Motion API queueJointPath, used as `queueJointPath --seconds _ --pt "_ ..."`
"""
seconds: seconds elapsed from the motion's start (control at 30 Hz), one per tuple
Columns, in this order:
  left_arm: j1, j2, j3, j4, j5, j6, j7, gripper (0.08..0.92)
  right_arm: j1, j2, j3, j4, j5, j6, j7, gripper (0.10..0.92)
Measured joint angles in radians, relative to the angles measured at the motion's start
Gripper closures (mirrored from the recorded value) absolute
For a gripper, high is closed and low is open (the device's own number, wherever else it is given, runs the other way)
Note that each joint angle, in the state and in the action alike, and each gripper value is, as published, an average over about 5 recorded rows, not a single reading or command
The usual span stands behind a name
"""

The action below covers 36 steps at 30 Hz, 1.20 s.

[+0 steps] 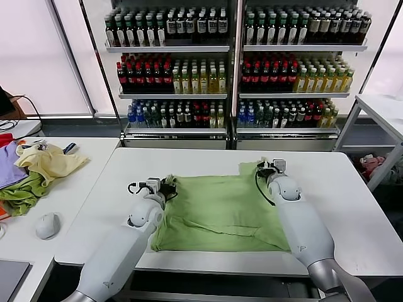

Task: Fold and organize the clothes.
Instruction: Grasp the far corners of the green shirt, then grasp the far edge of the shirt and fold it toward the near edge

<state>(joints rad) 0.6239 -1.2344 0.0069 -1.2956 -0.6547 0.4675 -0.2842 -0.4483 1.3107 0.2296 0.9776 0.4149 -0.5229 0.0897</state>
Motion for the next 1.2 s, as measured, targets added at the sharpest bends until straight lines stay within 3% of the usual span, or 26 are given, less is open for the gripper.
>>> queueJointPath --seconds 0.13,0.27,0.7,1.2 --pt "0.011 0.009 -0.002 -0.015 -0.017 -0.020 0.011 0.822 -0.019 -0.012 -0.001 0.029 0.009 0.015 -0.004 0.872" --pt "0.024 0.022 -0.006 -0.037 -0.030 -0.042 0.017 0.901 -0.045 -0.027 0.006 0.080 0.027 0.027 -0.004 0.895" --pt "0.115 0.103 -0.058 -0.234 -0.074 -0.067 0.015 0.909 -0.207 -0.108 0.077 0.392 0.103 0.027 0.012 0.895" --pt "0.341 0.213 -0.116 -0.530 -0.071 -0.058 0.030 0.909 -0.538 -0.160 0.228 0.797 0.104 0.002 0.030 0.895"
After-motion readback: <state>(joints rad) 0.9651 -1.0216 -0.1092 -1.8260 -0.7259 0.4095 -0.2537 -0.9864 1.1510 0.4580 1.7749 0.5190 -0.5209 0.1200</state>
